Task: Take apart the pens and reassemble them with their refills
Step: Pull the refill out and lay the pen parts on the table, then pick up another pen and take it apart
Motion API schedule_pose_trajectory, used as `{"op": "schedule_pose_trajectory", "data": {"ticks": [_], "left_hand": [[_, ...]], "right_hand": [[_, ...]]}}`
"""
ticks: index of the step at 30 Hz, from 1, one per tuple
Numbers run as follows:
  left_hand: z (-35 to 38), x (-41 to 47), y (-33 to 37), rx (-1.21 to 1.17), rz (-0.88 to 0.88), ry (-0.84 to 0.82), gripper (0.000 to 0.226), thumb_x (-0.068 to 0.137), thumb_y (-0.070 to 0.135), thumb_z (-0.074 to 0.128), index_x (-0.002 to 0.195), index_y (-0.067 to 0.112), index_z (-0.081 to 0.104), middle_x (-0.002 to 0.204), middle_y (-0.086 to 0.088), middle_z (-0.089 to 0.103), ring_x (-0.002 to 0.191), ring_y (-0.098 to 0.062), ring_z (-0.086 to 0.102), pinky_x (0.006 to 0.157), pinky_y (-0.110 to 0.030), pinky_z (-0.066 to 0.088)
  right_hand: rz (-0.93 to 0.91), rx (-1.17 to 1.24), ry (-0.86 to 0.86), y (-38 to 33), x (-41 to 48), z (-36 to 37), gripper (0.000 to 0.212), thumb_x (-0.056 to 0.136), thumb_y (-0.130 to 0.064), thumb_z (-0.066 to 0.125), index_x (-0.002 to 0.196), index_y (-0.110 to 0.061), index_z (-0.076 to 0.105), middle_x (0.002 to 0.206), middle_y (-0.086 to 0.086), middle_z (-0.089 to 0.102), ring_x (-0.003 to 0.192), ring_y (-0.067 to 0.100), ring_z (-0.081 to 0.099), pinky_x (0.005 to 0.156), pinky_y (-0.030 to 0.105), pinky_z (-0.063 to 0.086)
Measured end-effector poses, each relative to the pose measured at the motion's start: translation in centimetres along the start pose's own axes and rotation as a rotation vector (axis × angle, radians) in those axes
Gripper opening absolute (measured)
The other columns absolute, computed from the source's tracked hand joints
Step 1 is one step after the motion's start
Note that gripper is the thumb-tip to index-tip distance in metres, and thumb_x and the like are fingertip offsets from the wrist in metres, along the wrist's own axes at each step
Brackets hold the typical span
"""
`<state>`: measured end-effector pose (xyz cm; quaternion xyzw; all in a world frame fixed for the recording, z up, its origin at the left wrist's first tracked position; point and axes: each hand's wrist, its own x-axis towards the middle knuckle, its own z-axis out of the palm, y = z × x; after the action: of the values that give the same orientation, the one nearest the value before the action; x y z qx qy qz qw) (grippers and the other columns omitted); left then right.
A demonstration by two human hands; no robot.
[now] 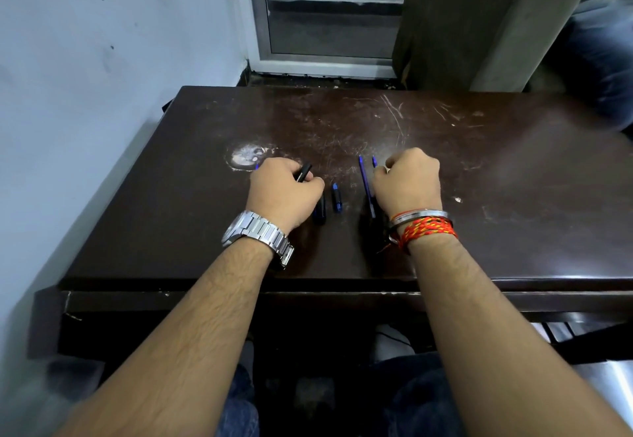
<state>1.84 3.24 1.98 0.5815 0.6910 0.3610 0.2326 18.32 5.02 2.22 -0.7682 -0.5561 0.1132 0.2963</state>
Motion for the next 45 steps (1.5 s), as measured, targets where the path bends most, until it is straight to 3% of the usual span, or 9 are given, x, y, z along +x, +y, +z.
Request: {"op": "schedule_pose_trajectory", "data": {"ticks": [4,13,16,21,30,34,36,41,45], "left_hand": [[0.2,0.1,0.0,-0.023,-0.015,0.009,0.009,0.075,0.024,0.065,0.071,0.018,0.072,0.057,0.008,0.064,0.054,-0.001,0.056,0.041,-0.003,0.033],[-2.2,1.2,-0.6,-0.006,-0.028,0.273,0.022,0.075,0.025,0.061,0.056,0.013,0.059,0.049,0.005,0.052,0.047,-0.006,0.049,0.040,-0.012,0.029],[-4.1,1.9,-2.2,0.144,-0.103,0.334,0.021,0.070,0.019,0.062,0.058,0.002,0.057,0.046,-0.003,0.045,0.044,-0.017,0.043,0.040,-0.029,0.028],[-4.5,2.4,-3.9,0.291,-0.287,0.147,0.027,0.066,0.016,0.074,0.056,0.008,0.050,0.051,-0.004,0.047,0.043,-0.021,0.045,0.036,-0.020,0.025],[-3.9,2.6,-3.6,0.323,-0.259,0.079,0.024,0.069,0.008,0.063,0.055,0.007,0.044,0.055,-0.007,0.048,0.046,-0.020,0.045,0.039,-0.022,0.026],[-3.6,2.1,-2.6,0.144,-0.084,0.152,0.023,0.074,0.018,0.065,0.055,0.007,0.057,0.047,0.000,0.049,0.044,-0.013,0.047,0.037,-0.023,0.032],[-3.0,1.7,-1.8,-0.022,-0.001,0.081,0.022,0.075,0.028,0.070,0.061,0.011,0.068,0.047,0.007,0.055,0.044,-0.005,0.049,0.038,-0.014,0.031],[-1.3,0.4,-0.8,-0.162,0.177,-0.112,0.030,0.081,0.023,0.068,0.061,0.000,0.064,0.046,0.006,0.045,0.042,-0.004,0.034,0.041,-0.020,0.027],[-0.9,0.2,-0.2,-0.355,0.080,-0.189,0.018,0.072,0.027,0.064,0.068,0.011,0.072,0.055,0.006,0.060,0.045,-0.004,0.045,0.043,-0.018,0.036]], "right_hand": [[-0.171,0.055,-0.100,-1.3,-1.1,0.1,0.017,0.085,-0.021,0.064,0.085,-0.010,0.078,0.085,0.011,0.074,0.089,0.027,0.067,0.082,0.027,0.051],[-0.237,0.088,-0.224,-2.2,-2.1,0.9,0.017,0.085,-0.023,0.068,0.087,-0.010,0.079,0.086,0.008,0.074,0.094,0.023,0.066,0.079,0.021,0.045],[-0.249,0.094,-0.224,-2.3,-2.2,0.9,0.016,0.085,-0.022,0.068,0.087,-0.010,0.079,0.085,0.007,0.075,0.093,0.022,0.067,0.082,0.023,0.048],[-0.256,0.113,-0.236,-2.5,-2.2,1.0,0.015,0.084,-0.021,0.068,0.087,-0.011,0.078,0.083,0.004,0.074,0.091,0.020,0.067,0.084,0.026,0.052],[-0.256,0.166,-0.222,-2.4,-2.2,1.4,0.012,0.085,-0.023,0.070,0.084,-0.015,0.078,0.067,-0.010,0.061,0.074,0.007,0.060,0.074,0.019,0.047],[-0.177,0.359,-0.191,-2.6,-2.1,1.9,0.017,0.083,-0.035,0.072,0.076,-0.020,0.077,0.054,-0.017,0.060,0.059,-0.003,0.058,0.061,0.009,0.043],[-0.063,0.547,-0.279,-3.0,-2.0,2.2,0.025,0.085,-0.039,0.071,0.071,-0.020,0.075,0.050,-0.012,0.062,0.049,0.000,0.056,0.054,0.017,0.048],[-0.009,0.903,-0.486,-3.1,-2.1,2.8,0.023,0.086,-0.030,0.071,0.067,-0.017,0.076,0.050,-0.007,0.061,0.044,0.004,0.052,0.045,0.020,0.042],[-0.027,0.912,-0.302,-2.8,-1.7,2.6,0.025,0.086,-0.024,0.070,0.063,-0.015,0.073,0.054,-0.003,0.063,0.048,0.007,0.055,0.052,0.026,0.047]]}}
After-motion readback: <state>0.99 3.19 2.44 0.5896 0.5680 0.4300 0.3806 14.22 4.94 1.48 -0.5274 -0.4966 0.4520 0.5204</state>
